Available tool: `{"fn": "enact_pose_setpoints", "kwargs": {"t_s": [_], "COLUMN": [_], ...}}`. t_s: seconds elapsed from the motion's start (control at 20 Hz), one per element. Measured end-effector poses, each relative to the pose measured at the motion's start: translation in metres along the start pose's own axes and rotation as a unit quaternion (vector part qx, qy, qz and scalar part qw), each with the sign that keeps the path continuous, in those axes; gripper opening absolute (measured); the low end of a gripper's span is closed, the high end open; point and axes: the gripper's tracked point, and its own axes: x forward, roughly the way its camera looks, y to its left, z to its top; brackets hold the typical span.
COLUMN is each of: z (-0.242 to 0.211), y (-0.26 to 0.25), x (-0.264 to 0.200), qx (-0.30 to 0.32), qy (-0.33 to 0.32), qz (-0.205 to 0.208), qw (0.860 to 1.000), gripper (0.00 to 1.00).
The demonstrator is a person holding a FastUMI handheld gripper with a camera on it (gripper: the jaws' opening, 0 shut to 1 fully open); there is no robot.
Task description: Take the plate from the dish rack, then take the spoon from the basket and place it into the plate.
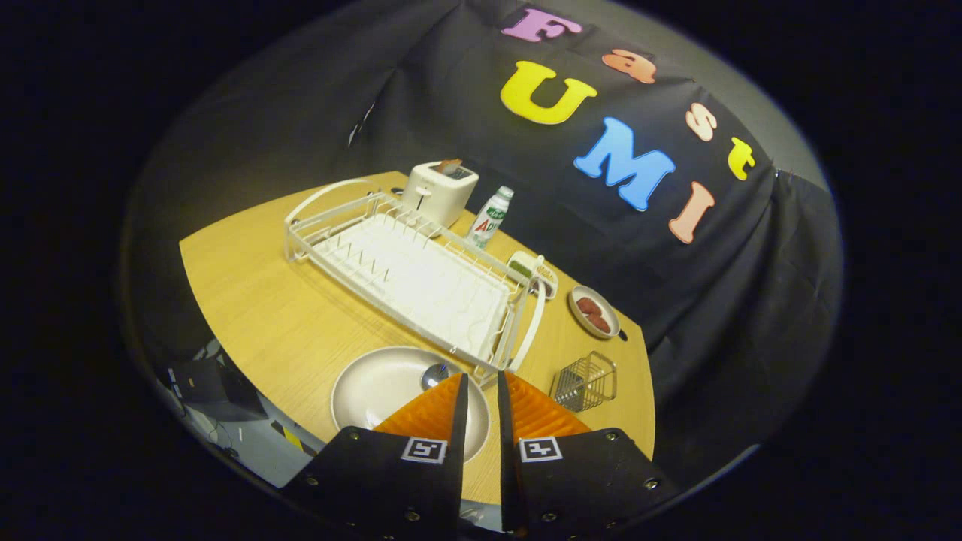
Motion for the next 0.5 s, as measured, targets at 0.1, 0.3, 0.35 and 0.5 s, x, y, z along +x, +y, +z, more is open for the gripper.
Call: {"fn": "enact_pose_setpoints", "kwargs": {"t_s": [0.1,0.3,0.35,0.5], "z": [0.03,0.078,0.087,0.109], "y": [-0.029,-0.088,-0.102,-0.135], "x": [-0.007,-0.026,-0.03,-0.042], "qx": [0.018,0.057,0.066,0.102], "qy": [-0.037,-0.091,-0.102,-0.141], "qz": [-0.023,-0.074,-0.085,-0.104], "qw": [0.999,0.991,0.989,0.979], "gripper": [0.21,0.21,0.21,0.21]}}
